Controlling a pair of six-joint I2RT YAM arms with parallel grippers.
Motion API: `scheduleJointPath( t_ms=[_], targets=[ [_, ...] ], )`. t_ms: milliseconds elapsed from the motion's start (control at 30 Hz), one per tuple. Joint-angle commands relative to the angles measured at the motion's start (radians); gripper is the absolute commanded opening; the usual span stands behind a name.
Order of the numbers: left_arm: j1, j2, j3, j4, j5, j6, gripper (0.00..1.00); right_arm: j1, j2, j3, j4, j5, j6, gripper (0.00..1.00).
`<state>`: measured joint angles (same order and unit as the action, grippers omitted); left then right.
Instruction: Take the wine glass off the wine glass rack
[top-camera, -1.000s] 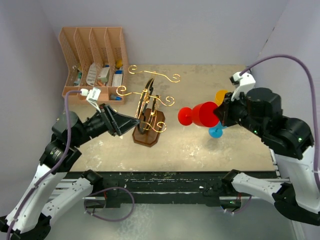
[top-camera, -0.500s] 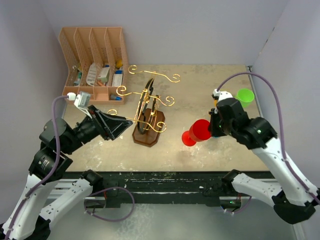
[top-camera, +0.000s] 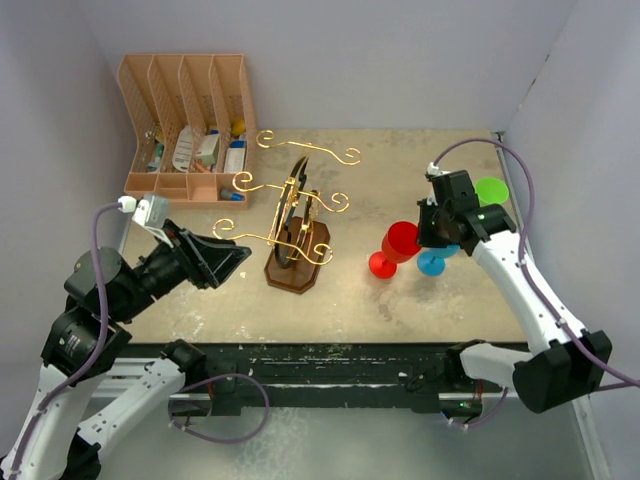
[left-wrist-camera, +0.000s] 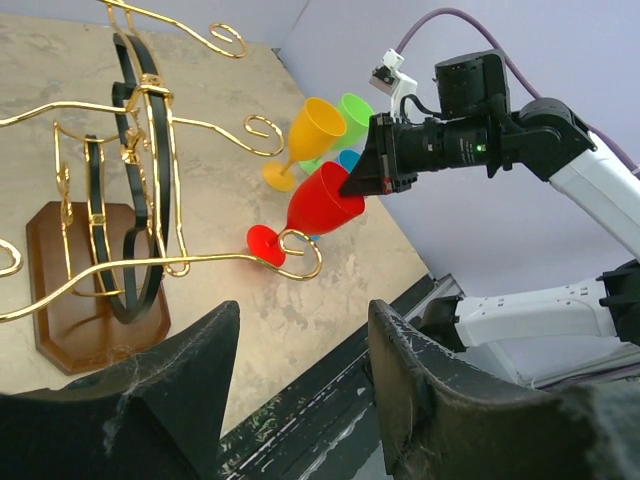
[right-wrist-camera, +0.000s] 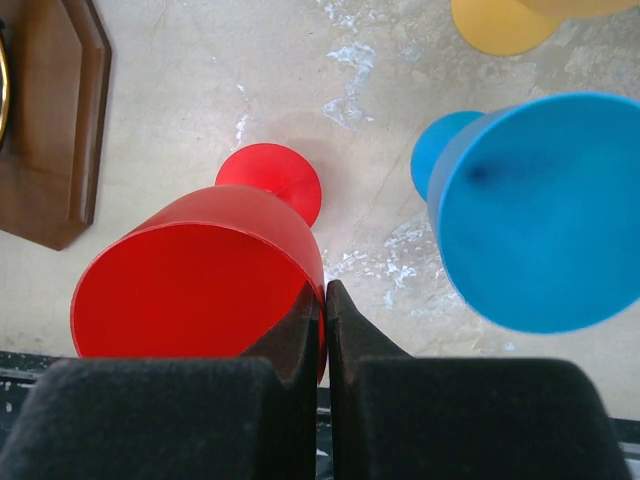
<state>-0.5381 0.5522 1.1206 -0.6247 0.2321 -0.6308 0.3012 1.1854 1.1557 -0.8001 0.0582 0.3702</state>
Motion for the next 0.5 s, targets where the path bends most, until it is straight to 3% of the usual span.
scheduleJointPath(
  t_ms=[0, 467],
  targets=[
    [-0.002, -0.032, 0.023, -0.008, -0.056, 0.027, 0.57, 0.001, 0.037, 0.056, 0.045, 0.031, -0.022, 0.00],
    [-0.002, -0.070, 0.039, -0.064, -0.075, 0.042, 0.57, 0.001, 0.121, 0.050, 0.069, 0.161, -0.003, 0.00]
  ],
)
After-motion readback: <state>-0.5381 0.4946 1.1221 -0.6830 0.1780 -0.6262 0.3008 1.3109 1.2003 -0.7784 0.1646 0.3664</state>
